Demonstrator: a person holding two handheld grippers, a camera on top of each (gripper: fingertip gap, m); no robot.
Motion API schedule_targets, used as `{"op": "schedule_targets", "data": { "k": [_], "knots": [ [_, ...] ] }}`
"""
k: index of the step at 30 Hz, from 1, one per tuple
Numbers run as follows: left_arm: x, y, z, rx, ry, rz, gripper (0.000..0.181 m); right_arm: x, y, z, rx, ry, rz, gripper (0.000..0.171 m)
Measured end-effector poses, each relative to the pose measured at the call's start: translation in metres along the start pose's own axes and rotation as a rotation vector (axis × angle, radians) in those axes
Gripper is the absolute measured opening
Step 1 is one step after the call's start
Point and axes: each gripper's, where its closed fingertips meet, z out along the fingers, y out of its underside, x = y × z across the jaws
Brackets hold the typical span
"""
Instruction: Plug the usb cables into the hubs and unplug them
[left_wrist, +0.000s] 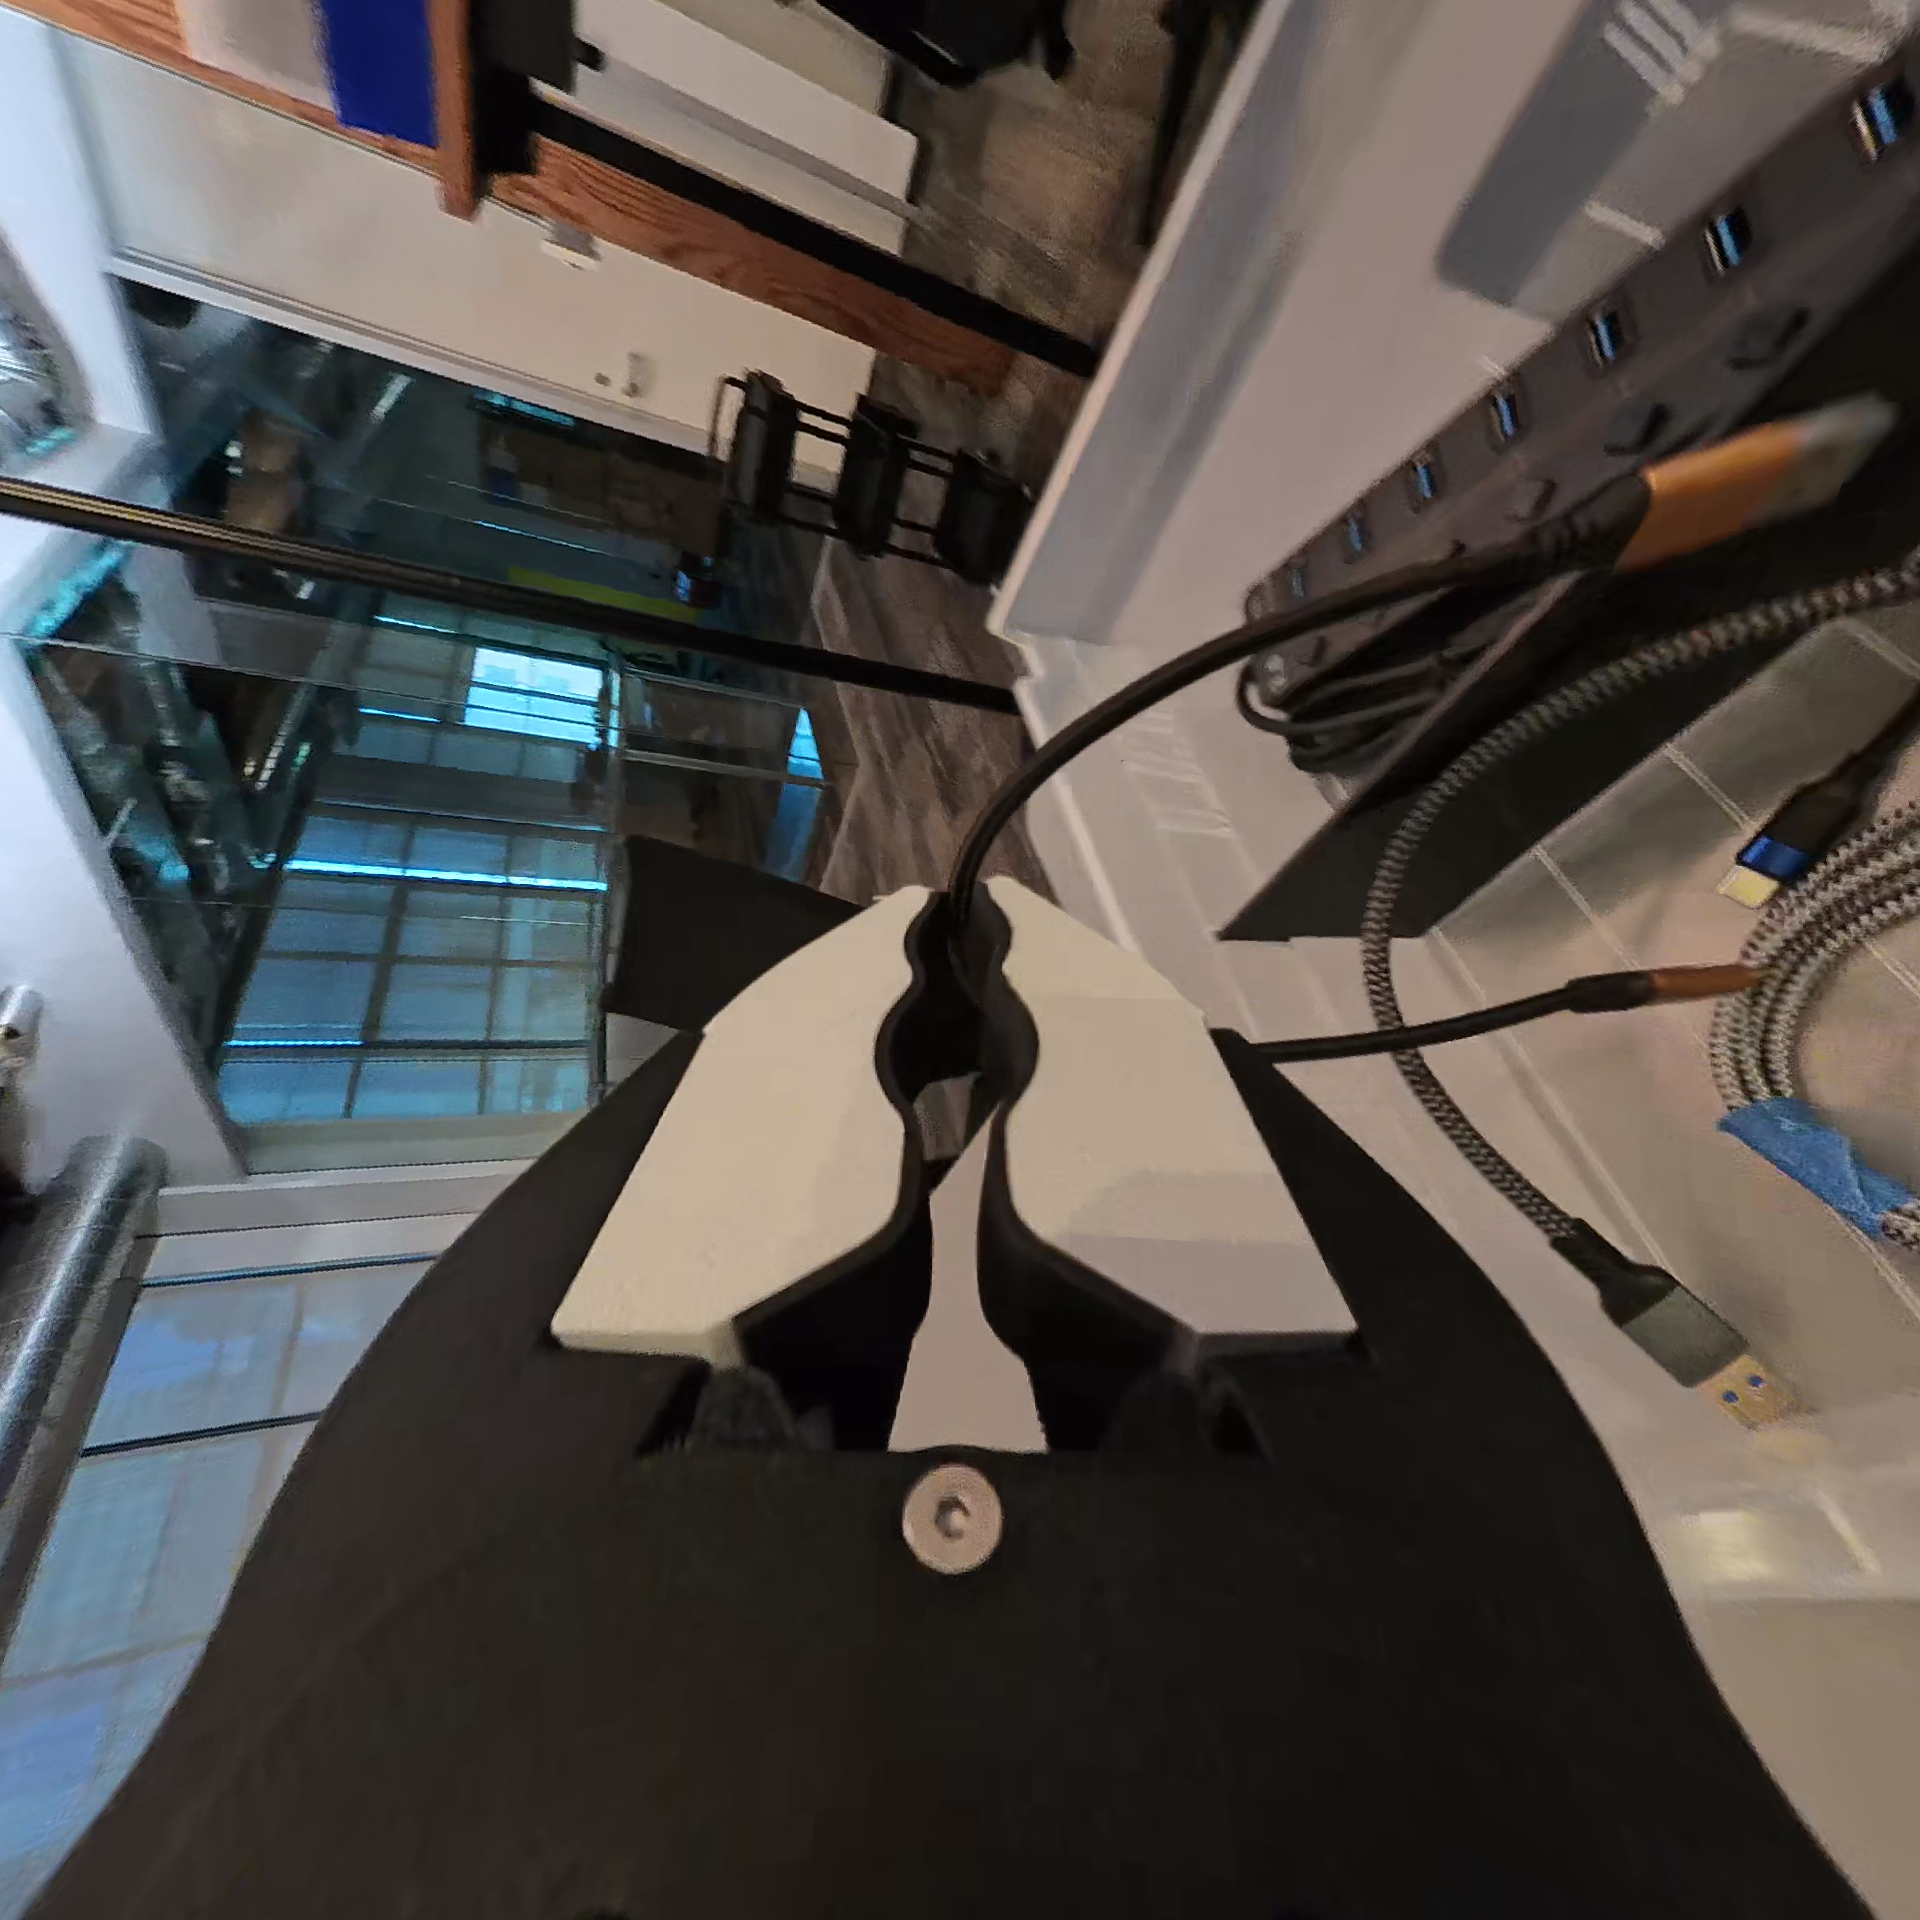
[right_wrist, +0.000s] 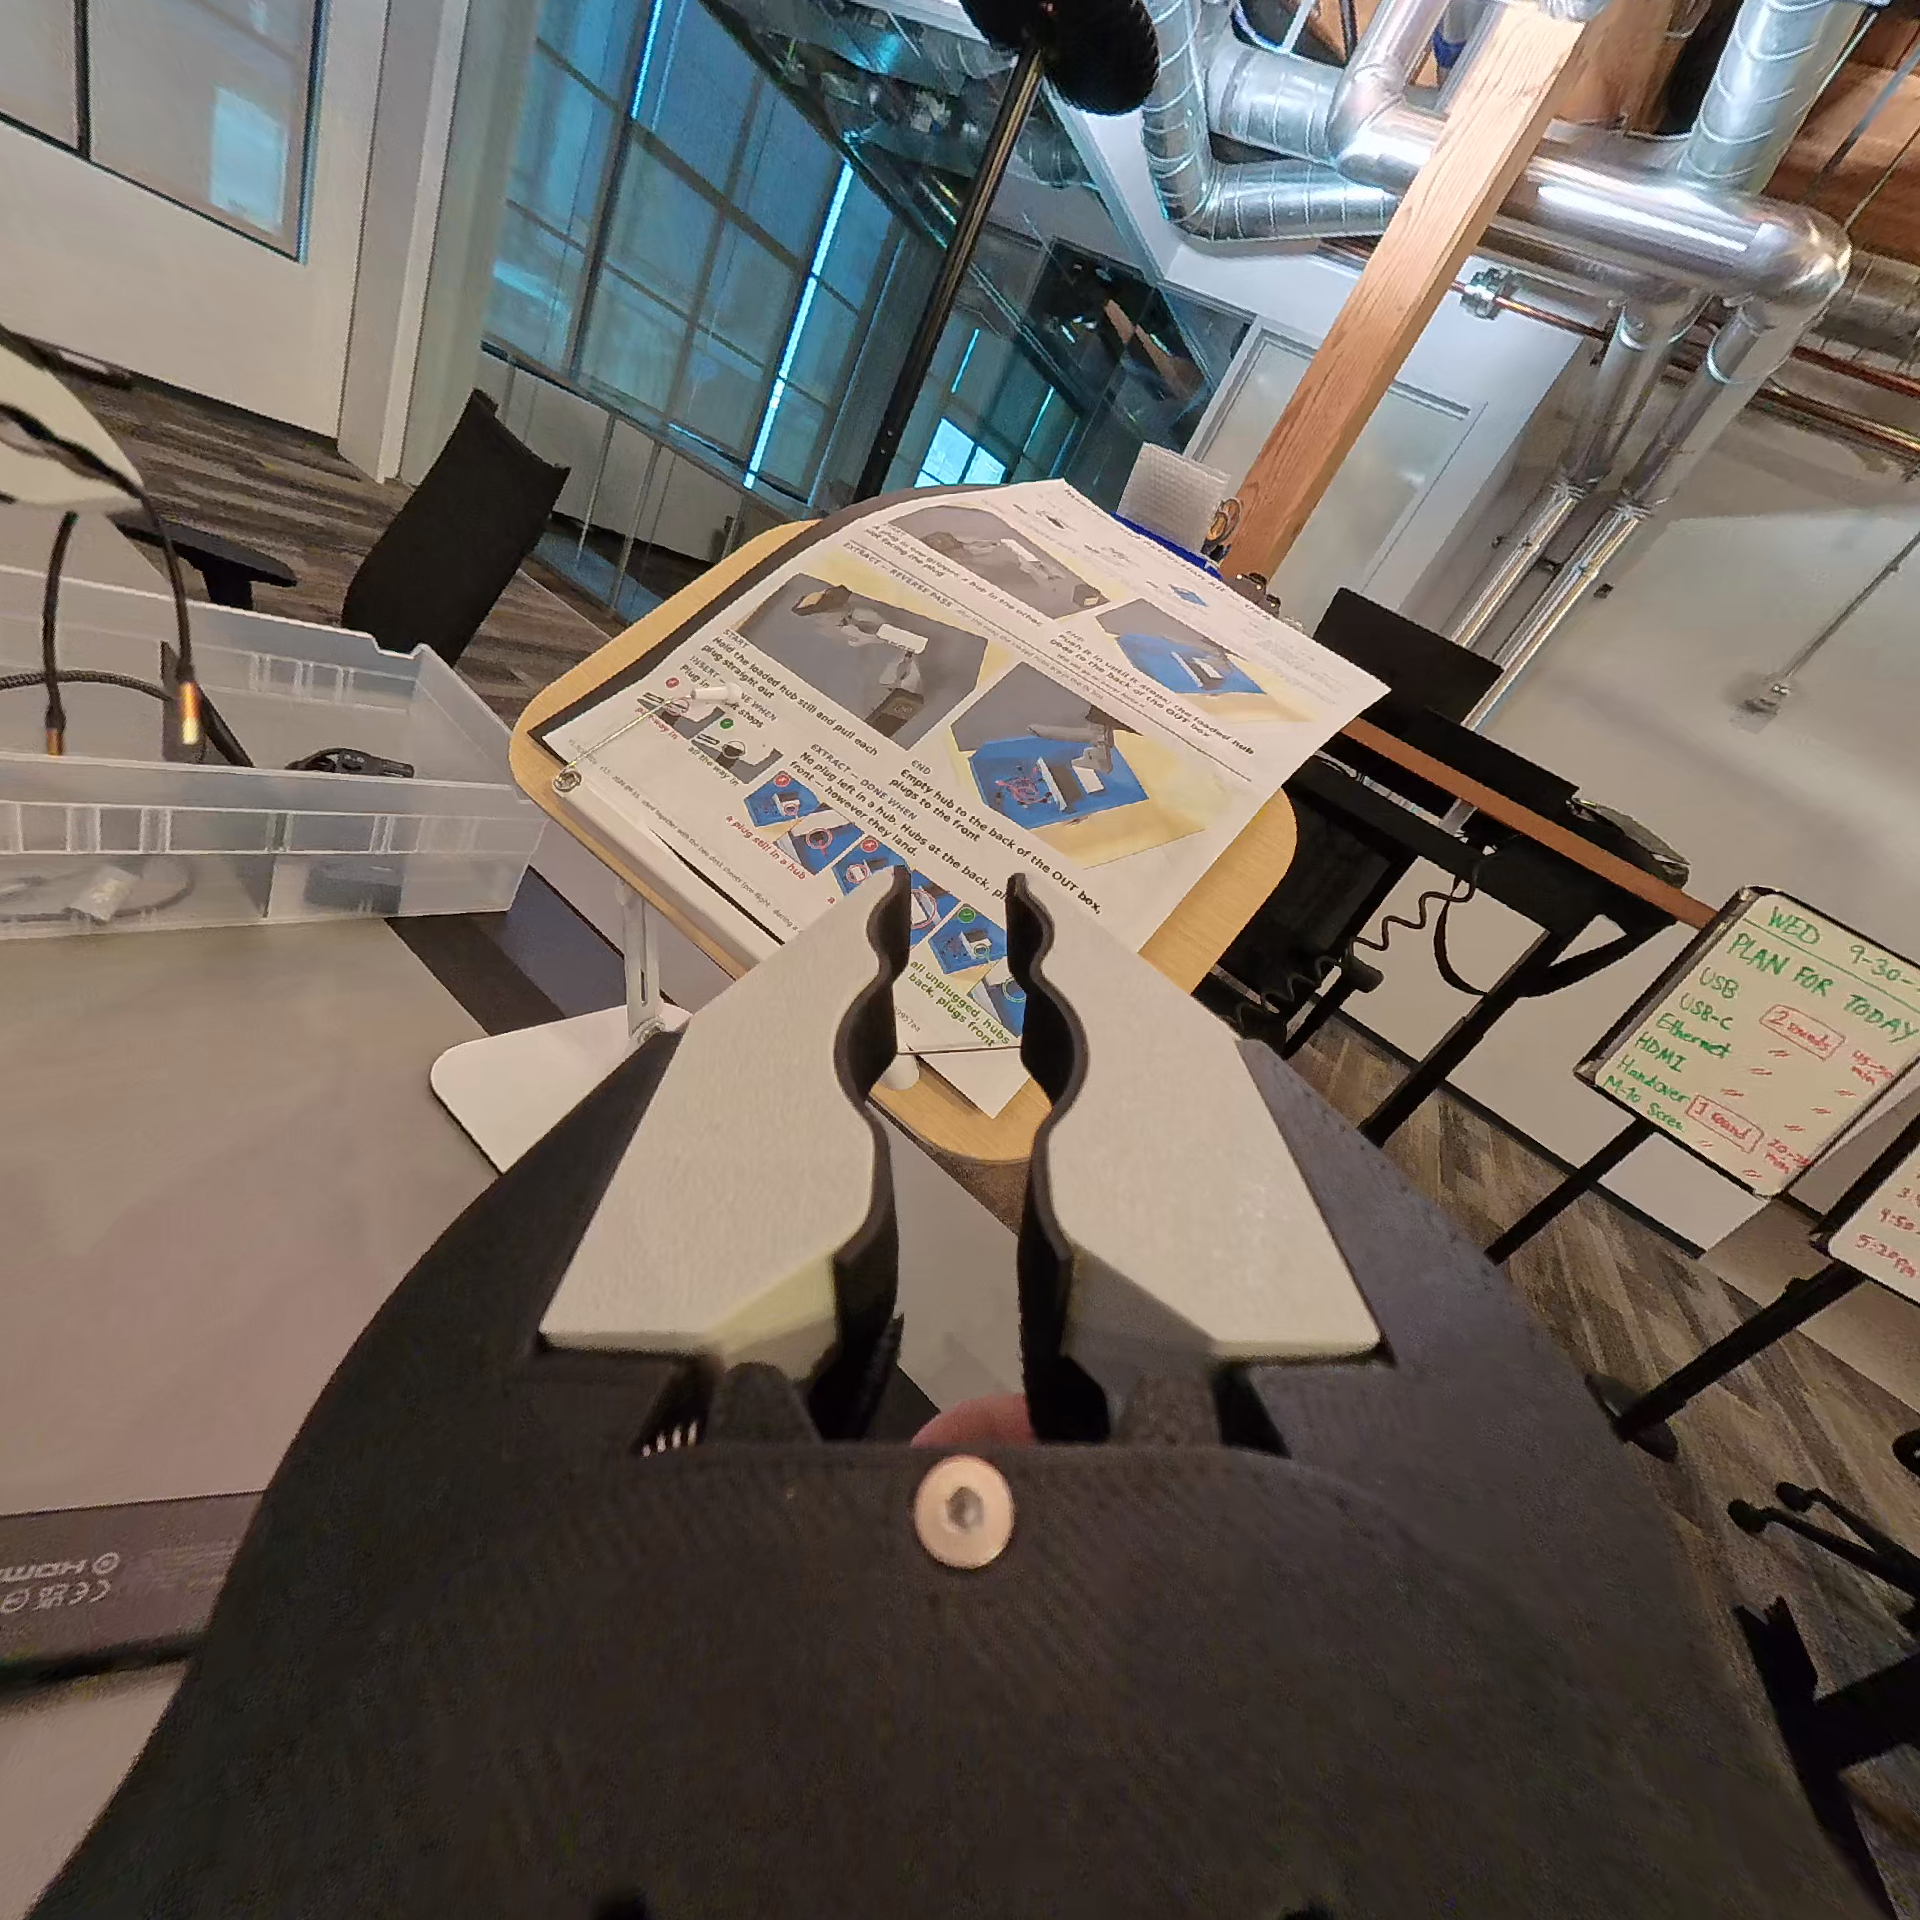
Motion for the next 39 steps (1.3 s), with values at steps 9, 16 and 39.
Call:
{"op": "schedule_targets", "data": {
  "k": [9,16,39],
  "knots": [
    [-0.058,-0.093,-0.096,0.276,-0.078,-0.193,0.005,-0.001,-0.010,-0.004,0.021,-0.006,-0.005,0.016],
    [-0.002,-0.218,-0.174,0.529,0.067,-0.115,0.004,0.002,-0.015,-0.010,0.037,-0.008,0.008,0.015],
    [0.236,-0.240,-0.094,0.345,0.741,0.056,0.004,-0.090,0.045,0.011,-0.224,-0.424,-0.075,0.019]
  ]
}}
